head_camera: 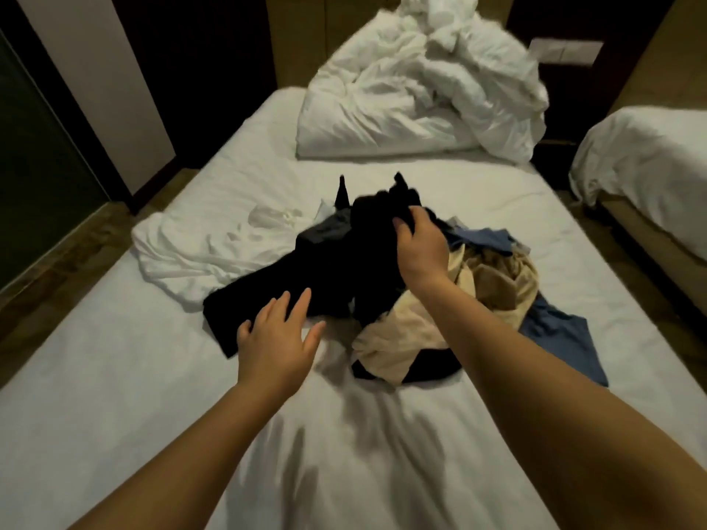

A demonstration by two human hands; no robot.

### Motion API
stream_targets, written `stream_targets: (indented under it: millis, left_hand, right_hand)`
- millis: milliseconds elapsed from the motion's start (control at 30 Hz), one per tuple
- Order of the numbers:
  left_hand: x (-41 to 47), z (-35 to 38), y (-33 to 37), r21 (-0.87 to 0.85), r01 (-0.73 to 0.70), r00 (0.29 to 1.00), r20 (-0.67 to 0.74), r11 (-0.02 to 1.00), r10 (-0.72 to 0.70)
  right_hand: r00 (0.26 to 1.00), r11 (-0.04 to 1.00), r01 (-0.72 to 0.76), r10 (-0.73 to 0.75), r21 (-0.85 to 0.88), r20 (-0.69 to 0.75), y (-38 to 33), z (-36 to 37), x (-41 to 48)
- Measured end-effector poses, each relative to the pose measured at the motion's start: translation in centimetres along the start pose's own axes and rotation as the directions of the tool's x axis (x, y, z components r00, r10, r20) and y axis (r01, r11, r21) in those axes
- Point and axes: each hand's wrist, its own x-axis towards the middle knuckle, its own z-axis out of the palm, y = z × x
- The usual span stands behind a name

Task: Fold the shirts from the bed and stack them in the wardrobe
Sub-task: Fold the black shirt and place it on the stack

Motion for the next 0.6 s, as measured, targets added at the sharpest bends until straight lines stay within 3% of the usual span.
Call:
stream_targets:
  millis: [133,200,267,400,467,533,600]
  left_hand:
    - [-0.8,-7.6,2.3,-0.108,-0.086,0.972,-0.227,0.991,0.059]
    - [-2.3,-12.0,3.6,-0.203,-0.137,0.94,-0.336,0.97,0.063]
    - [-4.5,-15.7,4.9,-0.351,-0.183,0.924,-0.38,0.918,0.038]
    - [-10.5,-21.8,6.5,-0.639,-0.33,0.912,-0.405,0.695,0.061]
    - [-13.6,-24.6,7.3,-0.726,-0.307,0.939,-0.336,0.615,0.073]
    - [-16.7,-27.3,8.2,-0.748,-0.306,0.948,-0.296,0.588,0.117]
    - [-19.3,-29.9,8.9,-0.775,-0.315,0.949,-0.267,0.548,0.169]
  right_hand:
    - [0.939,0.905,0.328,-0.282,0.269,-0.196,-11.6,-7.0,-0.4]
    - [0.928,0.838,0.367,-0.299,0.404,-0.222,-16.5,-10.2,-2.1]
    - [0.928,0.822,0.368,-0.298,0.435,-0.223,-19.5,-12.6,-4.4]
    - [0.911,0.821,0.409,-0.342,0.397,-0.231,-22.9,-17.5,-9.6]
    - [0.918,0.837,0.375,-0.278,0.398,-0.282,-24.1,-20.4,-11.5]
    - [0.954,0.859,0.23,-0.106,0.458,-0.28,-24.6,-23.2,-12.7]
    - [0.992,0.748,-0.077,0.122,0.659,-0.023,-24.3,-25.4,-14.0]
